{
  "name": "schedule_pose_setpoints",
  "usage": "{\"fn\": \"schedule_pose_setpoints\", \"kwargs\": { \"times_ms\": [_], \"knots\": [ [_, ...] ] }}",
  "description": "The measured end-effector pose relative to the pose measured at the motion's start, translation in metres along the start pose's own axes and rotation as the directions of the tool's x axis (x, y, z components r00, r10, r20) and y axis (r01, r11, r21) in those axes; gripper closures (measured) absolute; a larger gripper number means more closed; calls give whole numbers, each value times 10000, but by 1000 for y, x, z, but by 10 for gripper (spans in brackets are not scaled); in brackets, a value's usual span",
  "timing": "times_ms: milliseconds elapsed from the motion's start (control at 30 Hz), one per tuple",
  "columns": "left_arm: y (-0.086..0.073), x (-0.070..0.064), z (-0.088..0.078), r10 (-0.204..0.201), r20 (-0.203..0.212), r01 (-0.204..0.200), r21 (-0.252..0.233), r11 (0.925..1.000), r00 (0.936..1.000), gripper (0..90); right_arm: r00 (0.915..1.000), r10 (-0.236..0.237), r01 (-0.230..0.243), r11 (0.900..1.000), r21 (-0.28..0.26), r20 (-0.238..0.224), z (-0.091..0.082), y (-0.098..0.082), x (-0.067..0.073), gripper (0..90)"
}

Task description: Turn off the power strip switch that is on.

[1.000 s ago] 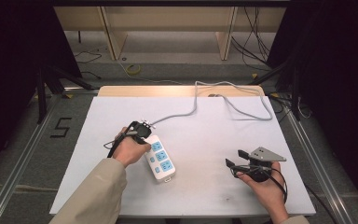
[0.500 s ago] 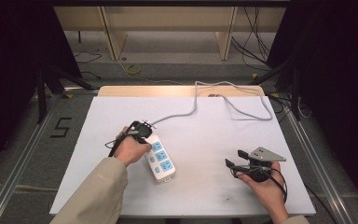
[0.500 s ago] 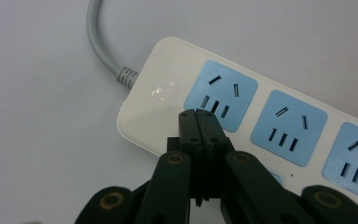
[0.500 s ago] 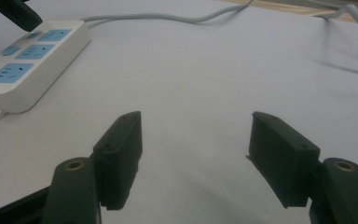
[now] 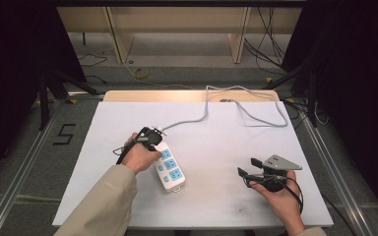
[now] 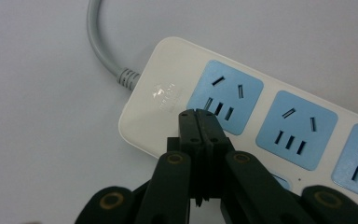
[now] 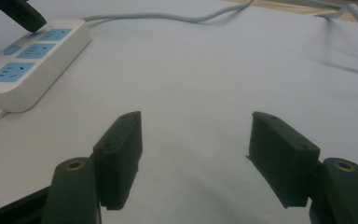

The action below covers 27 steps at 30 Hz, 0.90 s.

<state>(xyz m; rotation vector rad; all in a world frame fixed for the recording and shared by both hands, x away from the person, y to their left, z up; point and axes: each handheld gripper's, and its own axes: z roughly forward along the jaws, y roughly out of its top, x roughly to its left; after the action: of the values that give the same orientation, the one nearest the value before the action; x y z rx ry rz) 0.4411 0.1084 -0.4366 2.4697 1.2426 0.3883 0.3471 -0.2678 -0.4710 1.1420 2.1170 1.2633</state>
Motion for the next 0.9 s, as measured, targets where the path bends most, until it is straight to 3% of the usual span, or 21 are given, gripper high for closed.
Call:
{"fn": "schedule_pose_setpoints", "kwargs": {
  "times_ms": [433,733,900],
  "knots": [
    [0,-1,1,85,-104,-84,110,9999,9999,895,10000,-29,29,10000,26,-8,0,0,0,358],
    [1,-1,2,-101,-153,104,189,9998,9998,895,10000,-67,67,10000,64,-14,0,0,1,358],
    [1,-1,3,-5,-455,15,217,9998,9990,896,10000,-63,63,10000,64,-23,0,0,1,358]
  ]
}}
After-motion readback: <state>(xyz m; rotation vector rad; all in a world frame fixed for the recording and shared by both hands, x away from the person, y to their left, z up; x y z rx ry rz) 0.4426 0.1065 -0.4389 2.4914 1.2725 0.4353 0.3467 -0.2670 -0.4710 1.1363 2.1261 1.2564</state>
